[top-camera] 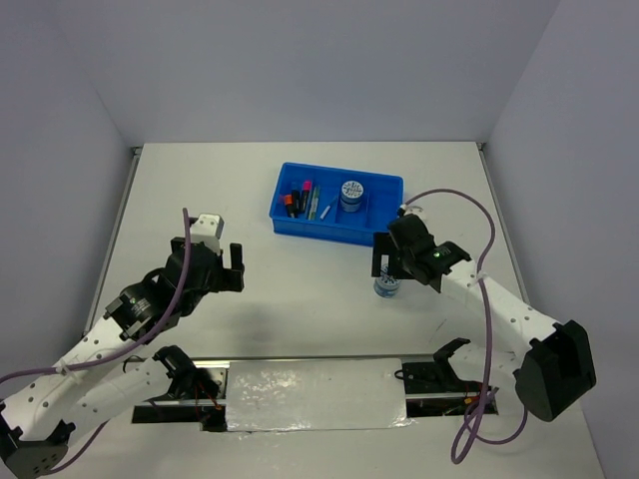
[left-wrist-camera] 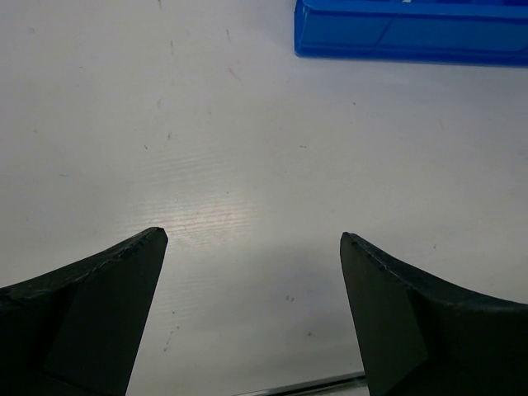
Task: Sort the stationery into containers
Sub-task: Pick up the stationery from the center of the board, then place the stationery in the storage box.
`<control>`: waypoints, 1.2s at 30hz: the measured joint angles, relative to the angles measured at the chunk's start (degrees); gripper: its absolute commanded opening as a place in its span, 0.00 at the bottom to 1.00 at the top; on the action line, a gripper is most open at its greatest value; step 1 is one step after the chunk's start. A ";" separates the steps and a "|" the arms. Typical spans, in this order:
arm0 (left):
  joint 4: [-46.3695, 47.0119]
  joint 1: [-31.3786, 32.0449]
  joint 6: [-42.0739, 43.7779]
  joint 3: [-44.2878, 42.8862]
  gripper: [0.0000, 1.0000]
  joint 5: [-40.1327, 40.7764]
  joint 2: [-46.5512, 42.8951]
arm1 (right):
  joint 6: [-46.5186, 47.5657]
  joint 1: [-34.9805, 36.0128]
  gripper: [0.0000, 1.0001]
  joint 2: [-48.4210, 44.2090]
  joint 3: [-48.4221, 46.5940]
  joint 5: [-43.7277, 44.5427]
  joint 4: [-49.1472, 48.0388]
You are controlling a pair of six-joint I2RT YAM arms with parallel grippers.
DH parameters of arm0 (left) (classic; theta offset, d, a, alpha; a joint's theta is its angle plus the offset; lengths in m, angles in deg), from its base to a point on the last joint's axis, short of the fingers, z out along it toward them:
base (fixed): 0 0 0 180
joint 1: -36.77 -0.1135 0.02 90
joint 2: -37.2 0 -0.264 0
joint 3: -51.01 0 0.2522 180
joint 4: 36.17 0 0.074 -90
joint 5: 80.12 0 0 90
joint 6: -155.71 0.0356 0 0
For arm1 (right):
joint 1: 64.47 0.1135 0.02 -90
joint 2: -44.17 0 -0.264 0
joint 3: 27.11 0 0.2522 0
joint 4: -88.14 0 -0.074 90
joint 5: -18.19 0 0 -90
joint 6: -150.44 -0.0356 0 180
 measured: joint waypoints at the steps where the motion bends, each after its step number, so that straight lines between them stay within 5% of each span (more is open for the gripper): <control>1: 0.15 -0.02 0.09 0.00 0.99 -0.44 0.02 | 0.02 0.00 1.00 0.26 0.37 -0.39 -0.63; 13: 0.37 -0.02 1.29 0.00 0.99 -2.69 0.57 | 0.24 0.00 0.93 6.40 2.71 -1.51 -4.44; 25: 0.61 -0.07 1.31 0.00 0.99 -3.19 0.55 | 2.32 0.09 0.18 5.60 3.72 -5.81 -5.57; 32: 0.66 -0.07 1.33 0.00 0.99 -3.54 0.50 | 5.03 2.47 0.23 -2.38 2.03 -20.94 -7.56; 36: 0.66 -0.07 1.33 0.00 0.99 -3.61 0.48 | 5.90 2.71 0.23 -1.92 -6.97 -21.70 -8.22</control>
